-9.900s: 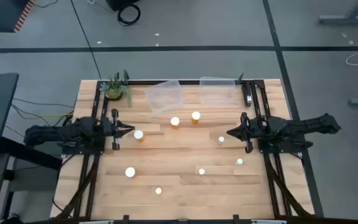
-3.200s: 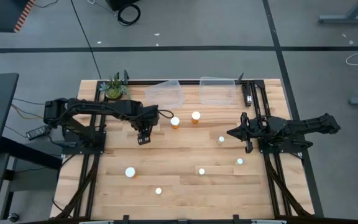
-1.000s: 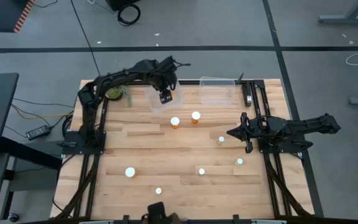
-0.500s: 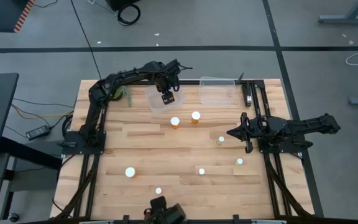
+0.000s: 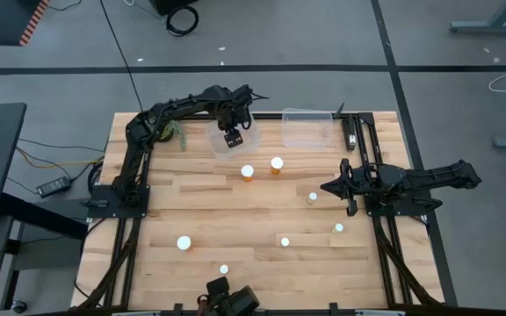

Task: Pick and place medicine bottles into bin by pill shape (circle, oval)
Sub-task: Put the orange capsule bottle into the left transparent bin

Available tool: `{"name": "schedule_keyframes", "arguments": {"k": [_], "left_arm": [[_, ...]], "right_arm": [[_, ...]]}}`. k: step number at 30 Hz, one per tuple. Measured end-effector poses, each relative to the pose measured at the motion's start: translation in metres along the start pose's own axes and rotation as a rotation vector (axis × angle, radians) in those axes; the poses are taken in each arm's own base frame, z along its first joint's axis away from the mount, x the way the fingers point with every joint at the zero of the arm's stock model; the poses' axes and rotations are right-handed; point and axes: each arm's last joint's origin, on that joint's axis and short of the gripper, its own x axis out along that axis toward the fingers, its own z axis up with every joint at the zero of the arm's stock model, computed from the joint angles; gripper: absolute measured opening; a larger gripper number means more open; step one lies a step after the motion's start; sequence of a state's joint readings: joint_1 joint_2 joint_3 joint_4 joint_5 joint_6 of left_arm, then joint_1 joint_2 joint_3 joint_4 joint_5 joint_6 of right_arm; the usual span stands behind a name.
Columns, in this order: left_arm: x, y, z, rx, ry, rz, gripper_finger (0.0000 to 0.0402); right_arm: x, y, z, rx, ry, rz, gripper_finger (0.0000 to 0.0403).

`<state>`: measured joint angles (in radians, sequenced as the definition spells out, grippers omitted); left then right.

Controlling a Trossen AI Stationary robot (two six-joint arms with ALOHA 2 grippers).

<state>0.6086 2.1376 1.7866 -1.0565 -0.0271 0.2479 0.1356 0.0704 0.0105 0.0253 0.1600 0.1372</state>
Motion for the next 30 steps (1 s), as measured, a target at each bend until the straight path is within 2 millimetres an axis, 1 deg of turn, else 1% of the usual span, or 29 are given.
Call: {"name": "schedule_keyframes", "arguments": {"k": [4,8,11,18,24,30], "left_arm": [[0.0,0.001,-0.005,-0.002,0.051,0.006,0.0236],[0.0,0.006,-0.013,-0.006,0.123,0.003,0.0228],[0.001,0.012,-0.017,-0.024,0.147,0.01,0.0226],[0.001,0.021,-0.018,-0.051,0.133,0.014,0.0238],[0.001,0.021,-0.018,-0.043,0.136,0.012,0.0226],[0.001,0.021,-0.017,-0.03,0.122,0.015,0.0239]], "right_arm": [[0.0,0.0,0.0,0.0,0.0,0.0,0.0019],[0.0,0.0,0.0,0.0,0.0,0.0,0.0019],[0.0,0.0,0.0,0.0,0.0,0.0,0.0019],[0.0,0.0,0.0,0.0,0.0,0.0,0.0019],[0.0,0.0,0.0,0.0,0.0,0.0,0.0019],[0.0,0.0,0.0,0.0,0.0,0.0,0.0019]]}}
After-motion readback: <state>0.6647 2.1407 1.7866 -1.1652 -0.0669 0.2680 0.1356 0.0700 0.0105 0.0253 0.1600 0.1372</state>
